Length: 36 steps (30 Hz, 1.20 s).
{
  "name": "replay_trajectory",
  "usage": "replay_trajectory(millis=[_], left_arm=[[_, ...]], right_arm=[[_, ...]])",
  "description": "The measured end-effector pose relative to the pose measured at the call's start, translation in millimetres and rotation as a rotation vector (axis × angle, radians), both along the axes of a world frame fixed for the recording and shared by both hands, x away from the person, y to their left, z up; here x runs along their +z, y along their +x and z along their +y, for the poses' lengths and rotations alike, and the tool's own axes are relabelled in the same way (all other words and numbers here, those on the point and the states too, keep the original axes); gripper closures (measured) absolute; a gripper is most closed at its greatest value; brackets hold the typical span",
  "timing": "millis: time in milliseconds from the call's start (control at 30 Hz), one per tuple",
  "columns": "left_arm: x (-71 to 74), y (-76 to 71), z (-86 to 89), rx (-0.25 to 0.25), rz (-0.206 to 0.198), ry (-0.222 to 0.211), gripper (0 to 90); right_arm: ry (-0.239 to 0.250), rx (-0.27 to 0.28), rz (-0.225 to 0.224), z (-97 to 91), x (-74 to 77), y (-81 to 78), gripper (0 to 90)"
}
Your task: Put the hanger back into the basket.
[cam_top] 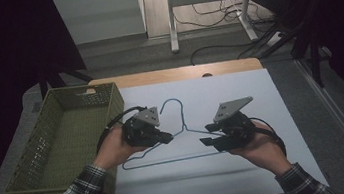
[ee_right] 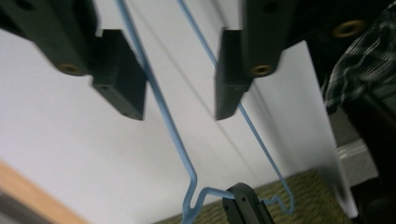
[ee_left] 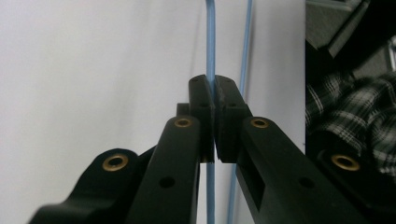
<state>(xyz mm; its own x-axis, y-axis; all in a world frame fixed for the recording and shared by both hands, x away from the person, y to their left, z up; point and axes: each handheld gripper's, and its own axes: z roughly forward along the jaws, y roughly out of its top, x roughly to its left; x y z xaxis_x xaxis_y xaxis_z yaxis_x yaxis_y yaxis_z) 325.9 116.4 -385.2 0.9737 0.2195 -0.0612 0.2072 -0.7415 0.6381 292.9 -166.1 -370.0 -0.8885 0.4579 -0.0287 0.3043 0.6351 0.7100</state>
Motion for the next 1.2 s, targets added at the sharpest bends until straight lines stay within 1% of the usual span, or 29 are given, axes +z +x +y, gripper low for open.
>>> replay_trajectory(millis=[33, 67, 100, 133, 167, 200, 233, 267, 333, 367, 400, 433, 567, 600, 633, 667, 700, 733, 767, 800, 833, 900, 933, 1000, 1033, 1067, 1200], left_arm=[[0.3, -0.3, 1.5, 0.016, -0.007, -0.003, 87.6], [0.8, 1.1, 3.9, 0.036, -0.002, 0.001, 87.6], [0.4, 1.6, 5.9, 0.054, 0.012, -0.004, 87.6], [0.3, 1.7, 8.0, 0.078, 0.006, -0.009, 87.6], [0.9, 3.5, 11.4, 0.091, 0.019, 0.001, 87.6], [1.1, 3.8, 13.7, 0.116, 0.016, -0.005, 87.6], [1.3, 4.2, 15.3, 0.137, 0.028, -0.014, 87.6], [2.3, 5.1, 18.2, 0.146, 0.023, -0.012, 87.6], [5.4, 6.4, 23.4, 0.193, 0.027, -0.028, 87.6], [6.4, 6.5, 25.0, 0.211, 0.025, -0.04, 87.6], [9.4, 8.5, 29.1, 0.215, 0.031, -0.033, 87.6], [10.9, 8.9, 31.1, 0.227, 0.027, -0.04, 87.6], [21.2, 11.5, 43.6, 0.302, 0.039, -0.065, 87.6], [24.9, 11.5, 48.1, 0.329, 0.032, -0.073, 87.6], [27.6, 11.9, 51.3, 0.339, 0.036, -0.073, 87.6], [30.7, 11.5, 54.9, 0.362, 0.033, -0.084, 87.6], [34.3, 11.3, 59.3, 0.384, 0.031, -0.088, 87.5], [37.6, 11.5, 64.0, 0.395, 0.035, -0.091, 87.6], [41.0, 10.9, 68.8, 0.416, 0.026, -0.097, 87.6], [45.1, 11.3, 75.5, 0.434, 0.032, -0.099, 87.6], [48.5, 11.2, 81.2, 0.456, 0.025, -0.104, 87.5], [54.4, 11.4, 92.0, 0.481, 0.024, -0.109, 87.5], [57.7, 11.0, 98.0, 0.502, 0.02, -0.112, 87.5], [63.9, 10.0, 110.4, 0.526, 0.011, -0.113, 87.6], [66.7, 9.1, 116.7, 0.541, 0.007, -0.11, 87.5], [69.8, 7.8, 124.9, 0.563, -0.006, -0.104, 87.5], [75.3, 2.5, 153.2, 0.638, -0.019, -0.085, 87.5]], right_arm=[[0.01, -0.011, -0.012, -3.5, 3.7, -0.7, 48.5], [0.013, -0.017, -0.018, -5.8, 5.9, -0.9, 46.5], [0.018, -0.03, -0.023, -8.7, 8.6, -1.4, 43.8], [0.024, -0.041, -0.032, -11.9, 11.0, -1.6, 41.5], [0.032, -0.049, -0.036, -15.1, 13.3, -1.8, 40.5], [0.044, -0.054, -0.028, -19.2, 15.5, -2.0, 39.4], [0.05, -0.061, -0.02, -22.0, 16.4, -2.2, 37.3], [0.051, -0.066, -0.017, -23.9, 16.7, -2.2, 35.6], [0.056, -0.073, -0.005, -28.3, 16.1, -2.9, 31.9], [0.057, -0.08, 0.001, -30.3, 14.9, -3.7, 28.9], [0.056, -0.085, 0.003, -31.3, 13.9, -4.2, 27.5], [0.06, -0.092, 0.012, -32.6, 11.9, -5.4, 26.1], [0.07, -0.113, 0.024, -35.4, 3.3, -10.3, 17.7], [0.074, -0.114, 0.026, -35.9, 1.3, -11.0, 15.5], [0.084, -0.123, 0.03, -36.7, -1.8, -12.2, 12.8], [0.089, -0.132, 0.037, -37.0, -3.5, -13.2, 11.2], [0.095, -0.137, 0.036, -37.8, -5.9, -13.9, 9.6], [0.099, -0.149, 0.038, -38.0, -8.0, -15.3, 8.3], [0.1, -0.153, 0.039, -38.7, -10.0, -16.1, 6.6], [0.105, -0.158, 0.038, -39.5, -12.0, -16.8, 5.6], [0.109, -0.167, 0.041, -40.7, -14.1, -18.1, 4.3], [0.113, -0.177, 0.046, -43.4, -17.7, -19.7, 2.1], [0.115, -0.184, 0.049, -44.5, -19.0, -20.4, 1.5], [0.121, -0.192, 0.053, -48.0, -22.9, -21.9, 1.0], [0.125, -0.197, 0.057, -50.0, -25.1, -22.6, 0.8], [0.13, -0.205, 0.057, -51.9, -27.5, -23.5, 0.8], [0.155, -0.235, 0.066, -59.5, -39.9, -27.9, 0.8]])
